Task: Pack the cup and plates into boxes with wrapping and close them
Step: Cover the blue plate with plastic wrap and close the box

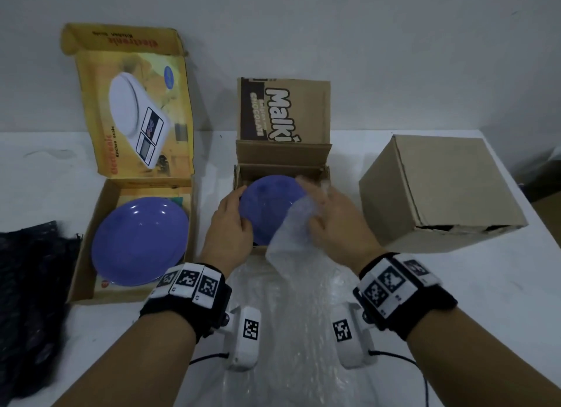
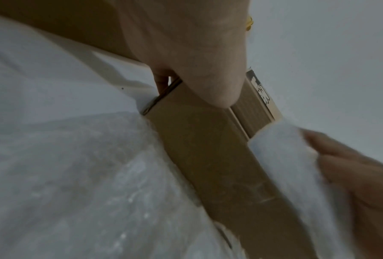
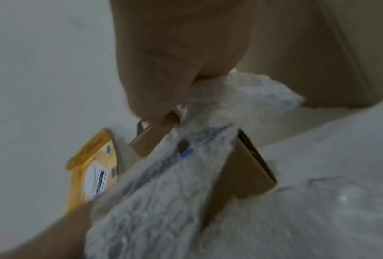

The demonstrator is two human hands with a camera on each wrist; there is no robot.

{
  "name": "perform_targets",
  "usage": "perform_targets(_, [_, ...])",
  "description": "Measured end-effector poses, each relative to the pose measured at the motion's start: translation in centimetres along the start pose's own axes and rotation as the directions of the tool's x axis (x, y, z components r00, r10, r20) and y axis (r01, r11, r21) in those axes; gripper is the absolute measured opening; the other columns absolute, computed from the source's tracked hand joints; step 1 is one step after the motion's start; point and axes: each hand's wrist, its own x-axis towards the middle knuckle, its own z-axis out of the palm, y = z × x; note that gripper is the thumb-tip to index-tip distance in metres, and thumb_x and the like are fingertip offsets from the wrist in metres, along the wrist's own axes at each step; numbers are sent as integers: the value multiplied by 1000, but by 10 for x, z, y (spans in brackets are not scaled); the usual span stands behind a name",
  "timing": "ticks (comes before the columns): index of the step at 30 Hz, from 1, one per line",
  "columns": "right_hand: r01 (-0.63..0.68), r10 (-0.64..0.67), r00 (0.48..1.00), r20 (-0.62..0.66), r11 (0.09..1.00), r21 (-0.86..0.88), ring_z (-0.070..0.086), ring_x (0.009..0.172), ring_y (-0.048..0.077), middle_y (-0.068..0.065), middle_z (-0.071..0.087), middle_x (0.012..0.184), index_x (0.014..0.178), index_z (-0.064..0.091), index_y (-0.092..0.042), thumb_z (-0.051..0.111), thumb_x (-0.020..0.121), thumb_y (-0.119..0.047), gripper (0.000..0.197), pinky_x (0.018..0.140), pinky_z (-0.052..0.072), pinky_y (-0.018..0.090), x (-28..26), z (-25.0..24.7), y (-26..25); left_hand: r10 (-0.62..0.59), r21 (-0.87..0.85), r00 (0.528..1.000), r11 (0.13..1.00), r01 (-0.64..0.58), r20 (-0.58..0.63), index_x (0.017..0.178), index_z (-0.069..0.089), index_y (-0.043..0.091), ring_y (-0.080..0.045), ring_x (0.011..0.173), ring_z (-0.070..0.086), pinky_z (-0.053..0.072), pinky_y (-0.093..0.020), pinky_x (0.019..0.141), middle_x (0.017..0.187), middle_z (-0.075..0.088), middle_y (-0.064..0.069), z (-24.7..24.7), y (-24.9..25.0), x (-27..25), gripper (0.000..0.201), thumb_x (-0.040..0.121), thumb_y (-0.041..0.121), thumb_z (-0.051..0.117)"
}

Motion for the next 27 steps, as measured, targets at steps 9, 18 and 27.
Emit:
perform_targets(9, [10, -27, 991, 130, 992, 123, 57, 101, 27, 4, 62, 106, 71, 50, -29, 68, 82, -28, 20, 87, 48, 45, -6, 2, -1, -6, 18, 1000, 1000, 6, 11, 145, 29, 23, -22, 130, 39, 34, -39, 109, 146, 39, -5, 0, -1, 0, 55, 93, 10, 43])
perform_targets(18, [-20, 253, 934, -253, 742, 670, 45, 73, 16, 0, 45, 83, 89, 40, -28, 47, 68, -14, 26, 61, 39, 29, 5, -15, -13, 5, -8, 1000, 1000, -5, -12, 143, 33, 21, -21, 128, 42, 35, -36, 107, 143, 43, -3, 3, -4, 3, 51, 94, 12, 46])
perform_targets(27, [111, -103, 993, 66, 984, -136, 45, 73, 27, 6, 34, 104, 113, 41, -12, 48, 86, 3, 33, 62, 39, 38, -4, 0, -1, 0, 1, 1000, 1000, 0, 3, 143, 30, 26, -23, 127, 43, 37, -44, 107, 143, 43, -3, 4, -9, 4, 54, 93, 14, 47])
